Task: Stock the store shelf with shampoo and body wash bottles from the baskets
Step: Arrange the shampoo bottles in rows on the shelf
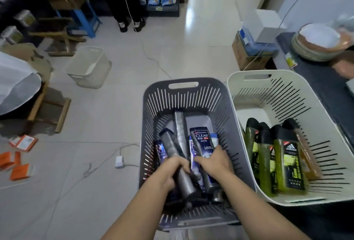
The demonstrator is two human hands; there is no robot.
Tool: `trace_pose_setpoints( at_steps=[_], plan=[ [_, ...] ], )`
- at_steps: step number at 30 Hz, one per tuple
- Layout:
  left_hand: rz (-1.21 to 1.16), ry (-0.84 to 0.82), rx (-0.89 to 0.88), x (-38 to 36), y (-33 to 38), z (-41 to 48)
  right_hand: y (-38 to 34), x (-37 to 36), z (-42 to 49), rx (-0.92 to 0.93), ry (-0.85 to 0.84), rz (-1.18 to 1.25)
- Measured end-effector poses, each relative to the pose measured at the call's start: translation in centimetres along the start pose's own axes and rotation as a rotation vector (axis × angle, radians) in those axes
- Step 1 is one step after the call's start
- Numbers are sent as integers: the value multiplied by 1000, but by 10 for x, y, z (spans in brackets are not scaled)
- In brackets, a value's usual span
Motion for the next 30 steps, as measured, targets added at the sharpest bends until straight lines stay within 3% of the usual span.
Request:
trace_pose_setpoints(
  at_steps=[2, 5, 10, 14, 17, 21, 25, 30],
  plan=[
    [-131, -15, 14, 3, 2, -3, 2, 0, -6, 17, -14, -8],
    [-198, 110, -41, 18, 1, 9, 5, -1, -11, 44, -14, -55],
    [-102, 222, -186, 20, 5, 13, 6, -2, -11, 50, 8, 0],
    [73, 398, -296, 16, 9, 6, 6, -2, -10, 66, 80, -29],
    [417, 599, -359, 24, 14, 6, 4, -4, -10, 101, 100, -140],
    [774, 675, -370, 26, 14, 5, -2, -6, -13, 145, 120, -403],
    [895, 727, -349, 25, 15, 4, -8, -13, -14, 160, 99, -493],
    [926, 738, -376, 27, 15, 4, -4, -9, -15, 145, 75, -383]
  ],
)
Point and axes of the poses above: each hand's wrist, its own z-axis towards the middle knuckle, its own x-axis out of the back of the hand, y = z × x, the point moved 5 cm from there along z, towards the middle knuckle, and after that the axes turned 1 degree about y, right-handed, at the moved point
